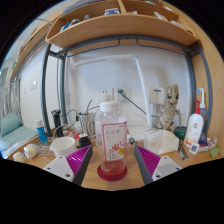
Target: Pour water
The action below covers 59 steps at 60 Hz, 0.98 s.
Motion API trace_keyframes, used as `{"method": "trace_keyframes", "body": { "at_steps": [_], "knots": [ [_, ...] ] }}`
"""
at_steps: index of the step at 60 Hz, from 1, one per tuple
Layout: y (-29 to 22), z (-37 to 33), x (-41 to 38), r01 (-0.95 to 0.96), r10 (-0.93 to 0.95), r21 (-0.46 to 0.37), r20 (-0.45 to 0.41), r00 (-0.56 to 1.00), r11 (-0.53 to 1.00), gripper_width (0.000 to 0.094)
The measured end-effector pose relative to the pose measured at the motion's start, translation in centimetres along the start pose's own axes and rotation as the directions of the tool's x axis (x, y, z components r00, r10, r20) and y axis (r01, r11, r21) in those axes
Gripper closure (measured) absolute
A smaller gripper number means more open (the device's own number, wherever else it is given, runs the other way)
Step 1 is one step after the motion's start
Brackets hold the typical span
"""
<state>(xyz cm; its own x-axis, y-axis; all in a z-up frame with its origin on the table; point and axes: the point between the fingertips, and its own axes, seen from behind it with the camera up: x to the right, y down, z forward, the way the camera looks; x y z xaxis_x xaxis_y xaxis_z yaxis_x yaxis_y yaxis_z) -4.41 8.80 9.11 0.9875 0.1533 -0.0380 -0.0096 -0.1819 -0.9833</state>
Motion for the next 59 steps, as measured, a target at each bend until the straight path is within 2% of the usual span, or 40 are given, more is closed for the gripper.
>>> {"method": "trace_keyframes", "body": {
  "at_steps": [8, 19, 36, 45, 59],
  "knots": [
    [1.8, -5.1, 0.8, -0.055, 0.054, -0.029, -0.010, 0.998, 0.998, 0.0078],
    [0.7, -11.7, 3.4, -0.057, 0.055, -0.018, -0.078, 0.995, 0.998, 0.0082],
    [-3.9, -19.5, 10.5, 0.052, -0.042, 0.030, -0.278, 0.960, 0.998, 0.0077],
    [-4.6, -22.1, 12.6, 0.041, -0.024, 0.050, -0.300, 0.954, 0.998, 0.0080],
    [-3.3, -23.9, 15.6, 0.029, -0.015, 0.036, -0.340, 0.940, 0.999, 0.0081]
  ]
}}
